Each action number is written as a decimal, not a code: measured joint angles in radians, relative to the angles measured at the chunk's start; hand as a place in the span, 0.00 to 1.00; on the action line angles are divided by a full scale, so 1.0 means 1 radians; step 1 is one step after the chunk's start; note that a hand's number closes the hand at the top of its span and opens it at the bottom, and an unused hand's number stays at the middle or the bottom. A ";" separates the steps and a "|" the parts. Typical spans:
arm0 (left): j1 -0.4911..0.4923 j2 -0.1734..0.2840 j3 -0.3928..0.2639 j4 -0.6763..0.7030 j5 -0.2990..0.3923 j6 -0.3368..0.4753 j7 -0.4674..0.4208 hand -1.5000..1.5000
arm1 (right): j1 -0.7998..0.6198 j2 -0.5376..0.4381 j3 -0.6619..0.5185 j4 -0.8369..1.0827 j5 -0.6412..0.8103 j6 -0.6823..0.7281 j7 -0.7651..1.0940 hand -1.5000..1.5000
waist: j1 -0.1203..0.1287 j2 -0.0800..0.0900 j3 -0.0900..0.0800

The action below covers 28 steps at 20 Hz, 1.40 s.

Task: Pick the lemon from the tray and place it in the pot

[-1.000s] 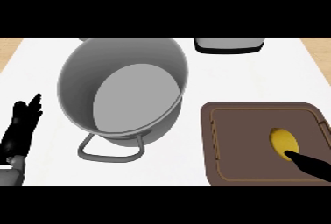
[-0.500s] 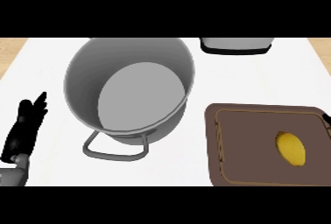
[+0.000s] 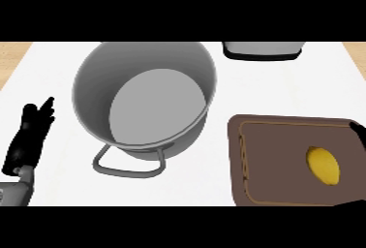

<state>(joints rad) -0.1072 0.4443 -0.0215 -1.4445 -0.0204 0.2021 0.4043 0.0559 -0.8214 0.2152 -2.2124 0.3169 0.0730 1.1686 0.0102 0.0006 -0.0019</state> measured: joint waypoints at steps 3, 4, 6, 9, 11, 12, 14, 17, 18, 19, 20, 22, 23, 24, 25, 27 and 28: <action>0.013 0.002 0.017 0.012 0.008 -0.016 -0.022 0.50 | -0.002 0.031 0.017 0.042 0.028 0.005 -0.011 0.00 | -0.002 0.000 0.001; 0.008 -0.002 0.017 0.016 0.004 -0.016 -0.025 0.50 | -0.017 0.035 0.009 0.062 0.019 0.012 -0.012 0.00 | -0.002 0.001 0.001; 0.009 -0.004 0.025 0.022 0.000 -0.017 -0.029 0.50 | -0.014 0.044 0.000 0.088 0.024 0.021 -0.026 0.00 | -0.005 0.000 0.001; 0.021 -0.018 0.017 -0.006 -0.014 -0.011 -0.014 0.50 | -0.022 0.093 0.030 0.156 0.072 0.020 -0.043 0.00 | -0.002 0.000 0.001; 0.016 -0.027 0.021 0.007 -0.021 -0.012 -0.023 0.50 | -0.047 0.120 0.035 0.195 0.090 0.029 -0.050 0.00 | -0.003 0.001 0.002; 0.015 -0.022 0.030 0.001 -0.018 -0.020 -0.013 0.50 | -0.045 0.125 0.022 0.207 0.089 0.034 -0.062 0.00 | -0.004 0.000 0.002; 0.038 -0.030 0.031 -0.027 -0.026 -0.020 -0.010 0.50 | -0.028 0.142 0.012 0.233 0.110 0.035 -0.084 0.00 | -0.006 -0.001 0.002; 0.017 -0.045 0.040 0.005 -0.040 -0.026 -0.016 0.50 | -0.045 0.184 0.017 0.265 0.159 0.039 -0.095 0.00 | -0.008 0.000 0.002; 0.025 -0.046 0.044 0.001 -0.042 -0.031 -0.019 0.50 | -0.040 0.193 0.015 0.275 0.174 0.041 -0.102 0.00 | -0.008 -0.001 0.002; 0.030 -0.049 0.047 0.001 -0.044 -0.034 -0.028 0.50 | -0.049 0.200 0.019 0.279 0.186 0.048 -0.099 0.00 | -0.008 -0.001 0.002; 0.030 -0.048 0.049 -0.009 -0.045 -0.038 -0.019 0.50 | -0.056 0.214 0.023 0.307 0.202 0.048 -0.105 0.00 | -0.007 -0.001 0.002; 0.027 -0.048 0.057 -0.005 -0.051 -0.044 -0.021 0.50 | -0.058 0.220 0.004 0.325 0.202 0.061 -0.112 0.00 | -0.008 0.000 0.002; 0.030 -0.047 0.060 -0.022 -0.050 -0.050 -0.006 0.50 | -0.061 0.225 -0.004 0.335 0.198 0.068 -0.114 0.00 | -0.008 -0.001 0.002; 0.031 -0.051 0.056 -0.036 -0.059 -0.045 0.009 0.50 | -0.062 0.234 -0.002 0.347 0.202 0.073 -0.114 0.00 | -0.008 -0.001 0.002; 0.026 -0.056 0.057 -0.024 -0.064 -0.045 0.003 0.50 | -0.055 0.238 -0.007 0.347 0.202 0.080 -0.115 0.00 | -0.009 -0.001 0.002; 0.026 -0.052 0.073 -0.016 -0.062 -0.058 -0.007 0.50 | -0.045 0.247 -0.024 0.373 0.201 0.090 -0.131 0.00 | -0.009 -0.001 0.002; 0.025 -0.057 0.077 -0.003 -0.063 -0.062 -0.016 0.50 | -0.045 0.268 -0.017 0.379 0.217 0.089 -0.131 0.00 | -0.010 -0.001 0.002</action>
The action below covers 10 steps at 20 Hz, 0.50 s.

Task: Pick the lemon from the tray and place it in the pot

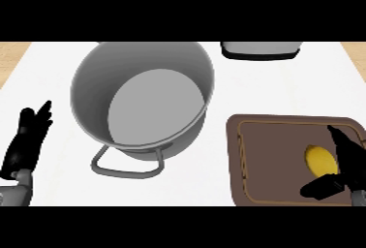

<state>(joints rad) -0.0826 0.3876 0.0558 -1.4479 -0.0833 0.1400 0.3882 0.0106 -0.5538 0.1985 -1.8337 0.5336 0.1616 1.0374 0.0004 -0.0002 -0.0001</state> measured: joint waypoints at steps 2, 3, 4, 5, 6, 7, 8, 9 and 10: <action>0.006 -0.002 0.008 -0.015 -0.002 -0.010 0.007 0.50 | -0.014 0.020 -0.008 0.033 0.007 0.011 -0.010 0.00 | 0.001 0.000 0.000; 0.015 -0.008 0.009 -0.021 -0.005 -0.014 0.002 0.50 | -0.006 0.030 -0.012 0.030 0.012 0.016 -0.014 0.00 | 0.001 0.000 0.000; 0.023 -0.013 0.011 -0.025 -0.009 -0.015 -0.002 0.50 | -0.001 0.034 -0.022 0.049 0.019 0.018 -0.030 0.00 | 0.001 0.000 0.000; 0.016 -0.012 0.016 -0.022 -0.011 -0.021 0.003 0.50 | -0.015 0.044 -0.029 0.057 0.017 0.026 -0.028 0.00 | 0.001 0.000 0.000; 0.007 -0.017 0.022 -0.003 -0.016 -0.022 -0.007 0.50 | -0.017 0.048 -0.045 0.061 0.015 0.033 -0.034 0.00 | 0.000 0.000 0.000; 0.002 -0.011 0.033 -0.002 -0.013 -0.033 -0.004 0.50 | -0.017 0.061 -0.046 0.072 0.025 0.033 -0.038 0.00 | 0.000 0.000 0.000; -0.001 -0.016 0.037 0.004 -0.017 -0.035 -0.009 0.50 | -0.008 0.067 -0.057 0.069 0.027 0.037 -0.043 0.00 | -0.001 0.000 0.000; -0.009 -0.028 0.032 0.005 -0.030 -0.027 -0.004 0.50 | -0.010 0.082 -0.056 0.084 0.041 0.035 -0.049 0.00 | -0.001 0.000 0.000; 0.003 -0.040 0.028 -0.011 -0.038 -0.022 0.000 0.50 | 0.000 0.092 -0.056 0.090 0.055 0.033 -0.057 0.00 | 0.000 0.000 0.000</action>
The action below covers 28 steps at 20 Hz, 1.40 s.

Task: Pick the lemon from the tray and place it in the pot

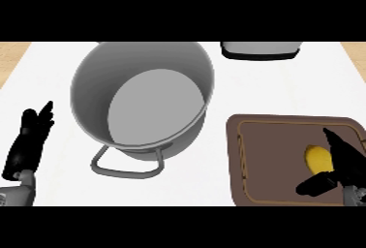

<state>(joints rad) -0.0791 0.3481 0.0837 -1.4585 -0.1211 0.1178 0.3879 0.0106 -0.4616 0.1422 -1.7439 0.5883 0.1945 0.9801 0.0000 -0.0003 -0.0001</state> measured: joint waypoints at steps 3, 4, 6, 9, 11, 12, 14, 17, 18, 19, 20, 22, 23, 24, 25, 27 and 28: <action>-0.035 0.006 0.019 0.012 -0.007 -0.019 0.019 0.50 | -0.020 0.033 -0.016 0.047 0.028 -0.002 -0.017 0.00 | 0.000 0.000 0.000; -0.012 0.002 0.017 -0.026 -0.008 -0.022 0.035 0.50 | -0.019 0.033 -0.027 0.055 0.029 0.003 -0.024 0.00 | 0.001 0.000 0.000; -0.017 -0.009 0.024 -0.005 -0.017 -0.028 0.018 0.50 | -0.017 0.052 -0.037 0.062 0.043 0.009 -0.031 0.00 | 0.000 0.000 0.000; -0.012 -0.028 0.031 0.000 -0.031 -0.029 0.008 0.50 | -0.013 0.075 -0.056 0.079 0.059 0.014 -0.055 1.00 | 0.000 -0.001 -0.002; -0.008 -0.044 0.025 -0.012 -0.048 -0.021 0.016 0.50 | -0.030 0.082 -0.073 0.108 0.062 0.019 -0.084 1.00 | -0.001 -0.003 -0.005; -0.007 -0.051 0.022 -0.023 -0.054 -0.018 0.022 0.50 | -0.028 0.082 -0.074 0.101 0.072 0.019 -0.094 1.00 | -0.001 -0.003 -0.005; 0.000 -0.050 0.027 -0.030 -0.053 -0.028 0.024 0.50 | -0.035 0.070 -0.073 0.107 0.101 0.016 -0.123 1.00 | 0.000 -0.003 -0.004; -0.005 -0.047 0.042 -0.005 -0.049 -0.042 0.007 0.50 | -0.040 0.059 -0.069 0.123 0.145 0.002 -0.172 1.00 | 0.000 -0.003 -0.004; 0.003 -0.044 0.046 -0.012 -0.046 -0.051 0.007 0.50 | -0.041 0.059 -0.063 0.124 0.164 -0.002 -0.178 1.00 | 0.000 -0.004 -0.005; -0.001 -0.038 0.053 -0.019 -0.042 -0.058 0.016 0.50 | -0.038 0.053 -0.062 0.125 0.180 -0.007 -0.193 1.00 | 0.000 -0.004 -0.005; -0.002 -0.040 0.056 -0.012 -0.045 -0.058 0.008 0.50 | -0.039 0.054 -0.058 0.116 0.196 -0.009 -0.196 1.00 | 0.000 -0.004 -0.004; 0.000 -0.043 0.061 -0.005 -0.049 -0.060 0.001 0.50 | -0.023 0.043 -0.063 0.091 0.220 -0.013 -0.212 1.00 | -0.001 -0.003 -0.003; 0.002 -0.045 0.062 0.001 -0.053 -0.059 -0.010 0.50 | -0.030 0.040 -0.057 0.092 0.229 -0.011 -0.231 1.00 | -0.001 -0.003 -0.003; -0.008 -0.042 0.064 -0.007 -0.047 -0.065 0.006 0.50 | -0.037 0.033 -0.045 0.093 0.233 -0.005 -0.257 1.00 | 0.000 -0.002 -0.003; -0.007 -0.041 0.066 -0.001 -0.047 -0.067 -0.005 0.50 | -0.050 0.028 -0.026 0.090 0.234 0.008 -0.282 1.00 | 0.002 -0.002 -0.002; -0.015 -0.038 0.067 -0.001 -0.042 -0.076 -0.005 0.50 | -0.079 0.009 0.012 0.106 0.228 0.029 -0.369 1.00 | 0.010 0.001 -0.001; -0.022 -0.042 0.064 0.001 -0.044 -0.073 -0.003 0.50 | -0.100 -0.003 0.033 0.112 0.222 0.046 -0.417 1.00 | 0.014 0.002 -0.001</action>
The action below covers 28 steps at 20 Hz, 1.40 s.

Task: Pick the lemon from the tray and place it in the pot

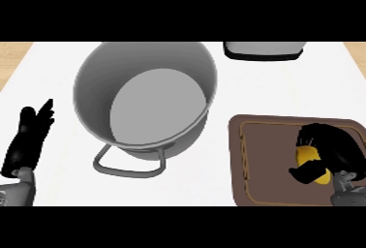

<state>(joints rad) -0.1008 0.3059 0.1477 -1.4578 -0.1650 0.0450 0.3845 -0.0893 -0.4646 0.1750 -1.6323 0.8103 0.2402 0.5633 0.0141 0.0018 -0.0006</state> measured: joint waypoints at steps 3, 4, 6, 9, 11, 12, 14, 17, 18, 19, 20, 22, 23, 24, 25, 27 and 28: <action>0.006 -0.001 -0.002 0.003 -0.007 0.000 -0.006 0.50 | -0.045 -0.028 0.030 0.029 -0.003 0.015 -0.125 1.00 | 0.000 0.000 0.001; 0.014 -0.004 -0.002 -0.002 -0.009 0.002 -0.008 0.50 | -0.062 -0.035 0.034 0.041 0.009 0.011 -0.152 1.00 | -0.001 0.000 0.001; 0.021 -0.012 -0.003 -0.013 -0.015 0.009 0.002 0.50 | -0.067 -0.046 0.041 0.009 0.035 0.004 -0.176 1.00 | -0.006 -0.001 0.001; 0.022 -0.013 0.003 -0.007 -0.017 0.010 -0.001 0.50 | -0.075 -0.067 0.017 -0.072 0.051 -0.007 -0.184 1.00 | -0.013 -0.003 0.001; 0.024 -0.010 0.008 -0.011 -0.014 0.007 0.001 0.50 | -0.078 -0.054 -0.010 -0.133 0.036 -0.032 -0.188 1.00 | -0.017 -0.004 0.001; 0.020 -0.008 0.010 -0.007 -0.014 0.007 0.003 0.50 | -0.084 -0.050 -0.024 -0.167 0.027 -0.046 -0.192 1.00 | -0.020 -0.005 0.001; 0.011 -0.009 0.012 -0.001 -0.016 0.009 0.005 0.50 | -0.103 -0.046 -0.046 -0.227 0.017 -0.070 -0.208 1.00 | -0.022 -0.005 0.001; 0.015 -0.019 0.005 -0.011 -0.025 0.019 0.009 0.50 | -0.131 -0.005 -0.070 -0.333 -0.027 -0.107 -0.214 1.00 | -0.023 -0.007 0.001; 0.011 -0.019 0.005 -0.006 -0.028 0.021 0.008 0.50 | -0.153 0.008 -0.076 -0.367 -0.043 -0.109 -0.208 1.00 | -0.023 -0.007 0.001; 0.018 -0.026 -0.001 -0.013 -0.033 0.025 0.008 0.50 | -0.159 0.016 -0.083 -0.404 -0.055 -0.113 -0.208 1.00 | -0.022 -0.007 0.000; 0.020 -0.025 0.001 -0.014 -0.030 0.022 0.008 0.50 | -0.180 0.015 -0.103 -0.438 -0.079 -0.103 -0.201 1.00 | -0.022 -0.007 0.000; 0.010 -0.024 -0.001 -0.006 -0.031 0.017 0.007 0.50 | -0.261 0.026 -0.111 -0.477 -0.100 -0.075 -0.157 1.00 | -0.017 -0.006 0.000; -0.001 -0.028 -0.007 -0.006 -0.040 0.022 0.018 0.50 | -0.281 0.029 -0.111 -0.508 -0.106 -0.061 -0.139 1.00 | -0.017 -0.006 0.000; 0.007 -0.024 -0.005 -0.019 -0.035 0.015 0.021 0.50 | -0.316 0.037 -0.102 -0.532 -0.103 -0.042 -0.101 1.00 | -0.015 -0.006 0.000; 0.001 -0.030 -0.011 -0.022 -0.041 0.018 0.031 0.50 | -0.366 0.045 -0.099 -0.536 -0.114 -0.020 -0.070 1.00 | -0.013 -0.006 0.000; 0.007 -0.022 -0.002 -0.025 -0.033 0.007 0.024 0.50 | -0.454 0.068 -0.070 -0.551 -0.122 0.028 0.007 1.00 | -0.009 -0.006 -0.001; 0.005 -0.020 0.000 -0.028 -0.033 0.005 0.029 0.50 | -0.494 0.083 -0.054 -0.554 -0.126 0.051 0.044 1.00 | -0.009 -0.005 -0.001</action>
<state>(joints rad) -0.0955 0.2859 0.1477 -1.4862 -0.1980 0.0497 0.4135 -0.5837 -0.3818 0.1208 -2.1864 0.6840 0.2909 0.6070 0.0056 -0.0035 -0.0015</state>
